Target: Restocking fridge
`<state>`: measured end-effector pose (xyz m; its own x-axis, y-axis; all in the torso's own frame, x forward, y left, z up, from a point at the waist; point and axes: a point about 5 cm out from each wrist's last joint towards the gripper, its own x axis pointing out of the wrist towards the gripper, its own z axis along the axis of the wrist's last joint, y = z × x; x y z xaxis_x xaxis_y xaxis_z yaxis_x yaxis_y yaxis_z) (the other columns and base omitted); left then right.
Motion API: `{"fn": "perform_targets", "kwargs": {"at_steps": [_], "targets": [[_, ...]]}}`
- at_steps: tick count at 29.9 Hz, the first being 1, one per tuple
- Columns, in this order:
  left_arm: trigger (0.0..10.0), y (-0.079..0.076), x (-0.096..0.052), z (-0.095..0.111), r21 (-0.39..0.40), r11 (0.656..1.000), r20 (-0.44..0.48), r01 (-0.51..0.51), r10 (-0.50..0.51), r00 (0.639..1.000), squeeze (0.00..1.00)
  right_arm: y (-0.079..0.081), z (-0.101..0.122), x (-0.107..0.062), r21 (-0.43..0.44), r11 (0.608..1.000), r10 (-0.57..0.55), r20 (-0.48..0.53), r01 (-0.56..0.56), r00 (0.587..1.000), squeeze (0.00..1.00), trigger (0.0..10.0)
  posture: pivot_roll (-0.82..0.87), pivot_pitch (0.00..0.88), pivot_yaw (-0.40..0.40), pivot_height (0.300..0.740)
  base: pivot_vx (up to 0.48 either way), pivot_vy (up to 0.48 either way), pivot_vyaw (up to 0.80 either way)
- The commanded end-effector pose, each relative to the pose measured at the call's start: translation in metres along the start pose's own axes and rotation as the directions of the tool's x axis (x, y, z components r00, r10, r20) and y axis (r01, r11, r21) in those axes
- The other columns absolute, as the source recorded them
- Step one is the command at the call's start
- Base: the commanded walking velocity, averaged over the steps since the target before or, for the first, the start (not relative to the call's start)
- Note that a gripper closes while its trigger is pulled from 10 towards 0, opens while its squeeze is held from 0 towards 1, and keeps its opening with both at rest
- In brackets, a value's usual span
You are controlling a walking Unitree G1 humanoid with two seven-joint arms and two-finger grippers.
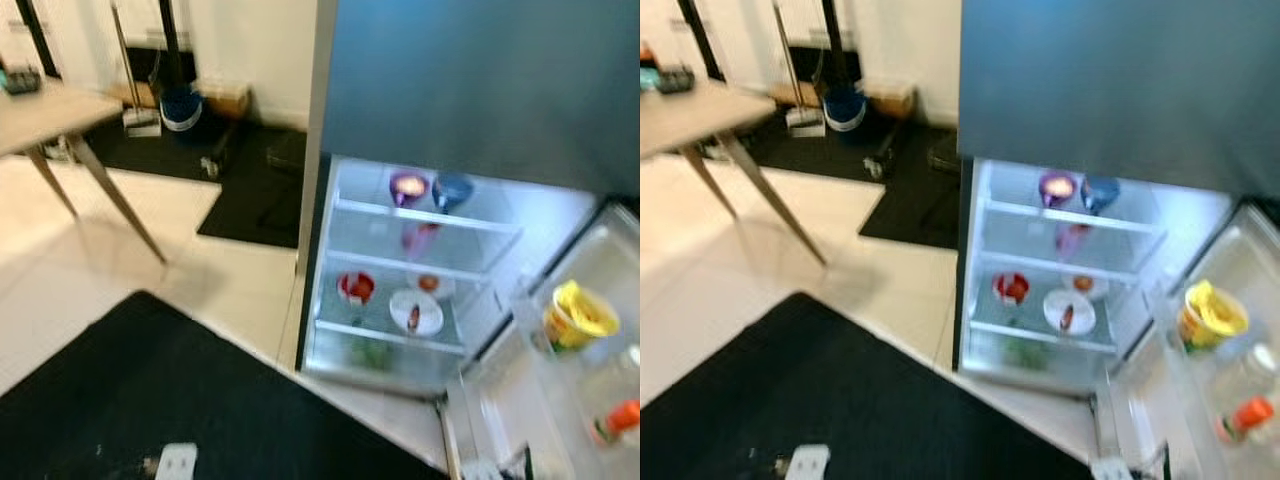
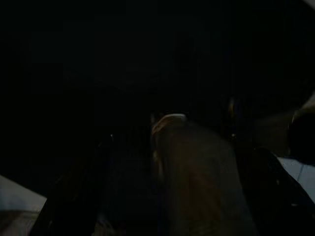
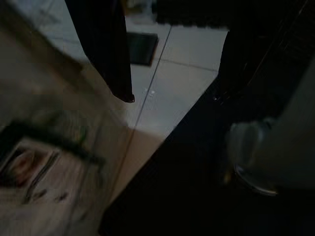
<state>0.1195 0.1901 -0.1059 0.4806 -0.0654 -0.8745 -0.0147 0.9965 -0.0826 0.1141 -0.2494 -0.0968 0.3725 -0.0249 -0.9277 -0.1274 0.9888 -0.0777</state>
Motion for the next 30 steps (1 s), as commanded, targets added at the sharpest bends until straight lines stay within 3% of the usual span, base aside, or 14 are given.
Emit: {"fn": "perform_targets", "kwargs": {"at_steps": [1,13,30], "targets": [[10.0,-0.0090,-0.0016,-0.0171,0.000,0.999,-0.069,0.034,-0.034,0.997,0.00,0.0012,0.0002,0.0003,-0.002,1.000,-0.001,0.001,0.001,1.000,0.00,10.0,0.05,0.000,-0.080,0.740,-0.364,0.000,0.00],[10.0,-0.0094,-0.0010,-0.0149,0.006,0.999,-0.066,0.039,-0.038,0.997,0.00,0.0007,-0.0002,0.0002,0.014,1.000,-0.008,0.003,0.008,1.000,0.00,10.0,0.04,0.000,-0.072,0.740,-0.361,0.000,0.00],[10.0,-0.0113,-0.0007,-0.0140,0.006,0.998,-0.061,0.063,-0.062,0.996,0.00,-0.0057,-0.0037,-0.0015,0.044,0.998,-0.046,-0.001,0.046,0.999,0.00,10.0,0.02,0.000,-0.071,0.740,0.000,0.000,0.00]]}}
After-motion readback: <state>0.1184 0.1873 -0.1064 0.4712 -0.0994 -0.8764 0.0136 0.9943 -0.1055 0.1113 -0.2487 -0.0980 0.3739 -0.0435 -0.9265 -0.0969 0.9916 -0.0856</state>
